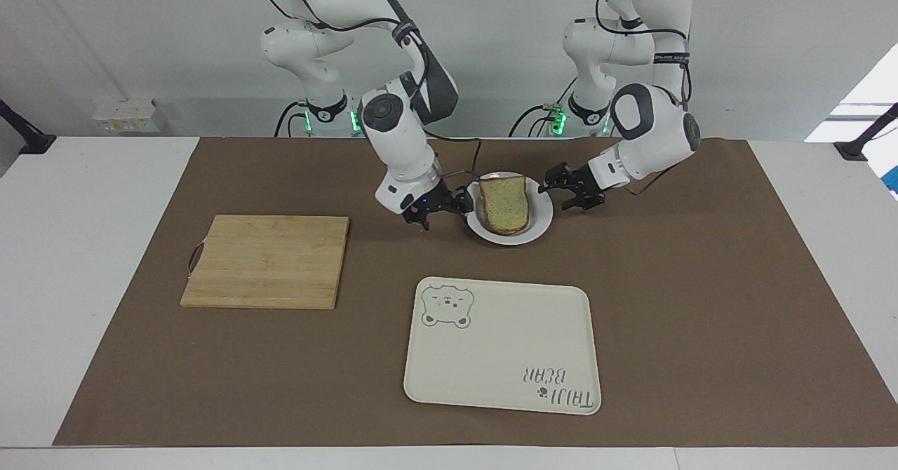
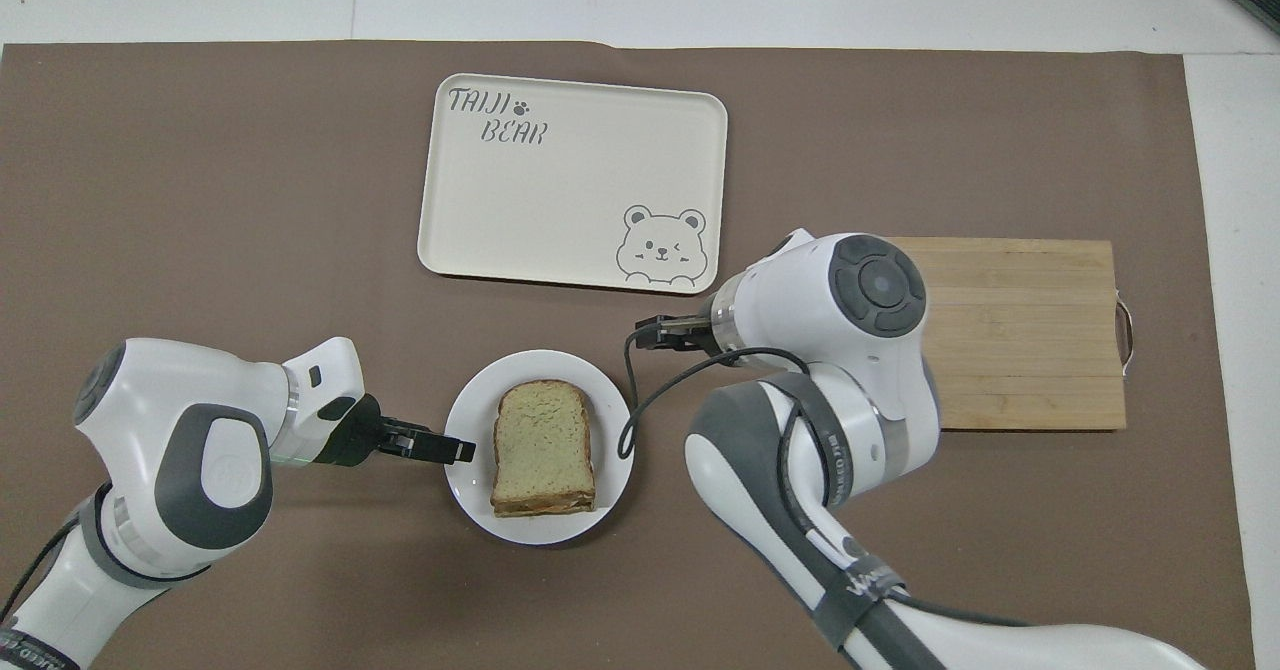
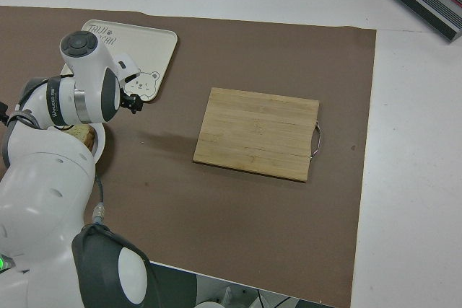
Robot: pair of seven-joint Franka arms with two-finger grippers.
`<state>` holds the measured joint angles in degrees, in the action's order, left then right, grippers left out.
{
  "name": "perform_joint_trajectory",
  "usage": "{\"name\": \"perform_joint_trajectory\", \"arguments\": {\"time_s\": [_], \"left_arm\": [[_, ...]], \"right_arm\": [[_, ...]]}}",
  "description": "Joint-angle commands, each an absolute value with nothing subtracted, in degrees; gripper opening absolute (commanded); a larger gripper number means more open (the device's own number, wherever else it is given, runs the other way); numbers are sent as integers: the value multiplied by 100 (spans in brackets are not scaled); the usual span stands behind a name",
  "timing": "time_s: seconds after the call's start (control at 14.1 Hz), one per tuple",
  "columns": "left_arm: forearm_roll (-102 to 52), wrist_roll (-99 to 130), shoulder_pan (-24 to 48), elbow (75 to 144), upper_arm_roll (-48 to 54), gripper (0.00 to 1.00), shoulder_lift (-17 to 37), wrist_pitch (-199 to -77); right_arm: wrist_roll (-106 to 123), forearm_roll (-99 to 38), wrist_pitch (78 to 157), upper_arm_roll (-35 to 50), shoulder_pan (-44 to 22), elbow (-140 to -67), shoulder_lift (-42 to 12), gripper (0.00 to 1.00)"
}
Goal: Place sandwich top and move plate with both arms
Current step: 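Withdraw the right gripper past the board while the left gripper holds the plate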
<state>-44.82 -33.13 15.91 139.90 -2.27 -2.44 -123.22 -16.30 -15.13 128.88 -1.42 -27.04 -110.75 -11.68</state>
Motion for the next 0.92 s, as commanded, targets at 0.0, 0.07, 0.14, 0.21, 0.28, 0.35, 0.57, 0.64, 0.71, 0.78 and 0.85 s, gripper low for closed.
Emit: {"name": "perform_joint_trajectory", "arguments": {"time_s": [0.0,0.07,0.14,0.21,0.28,0.35,0.57,0.64,0.71,0.78,0.85], "left_arm": [[-4649,-3620,1714,14220,-316,64,-176,-12611],[-4658,-3813,1696,14255,-316,61,-141,-12656],[-4780,-4041,1670,14265,-316,58,-1,-12656],[-5042,-4226,1679,14308,-316,57,78,-12665],[-5419,-4358,1705,14317,-316,57,123,-12656],[-5536,-4412,1705,14317,-316,55,140,-12648],[-5581,-4412,1714,14352,-316,0,141,-12604],[-5590,-4412,1705,14370,-316,0,141,-12569],[-5599,-4403,1705,14396,-316,0,158,-12542],[-5668,-4386,1696,14396,-316,0,158,-12525],[-5765,-4377,1679,14396,-316,0,158,-12464]], "right_arm": [[-1600,-715,12246,-79,-2129,-10768,-924,100],[-1600,-668,12017,-79,-1936,-10680,-853,100],[-1608,-659,11858,-97,-1820,-10653,-748,100],[-1608,-642,11726,-97,-1645,-10652,-651,100],[-1608,-624,11629,-97,-1426,-10652,-572,100],[-1600,-607,11515,-97,-1215,-10652,-458,100],[-1512,-422,11111,-97,-705,-10556,-89,100],[-1416,-396,10953,-97,-590,-10503,17,100],[-1285,-352,10795,-97,-476,-10442,113,100],[-1196,-282,10628,-97,-370,-10328,184,100],[-1134,-194,10469,-97,-300,-10231,263,100]]}}
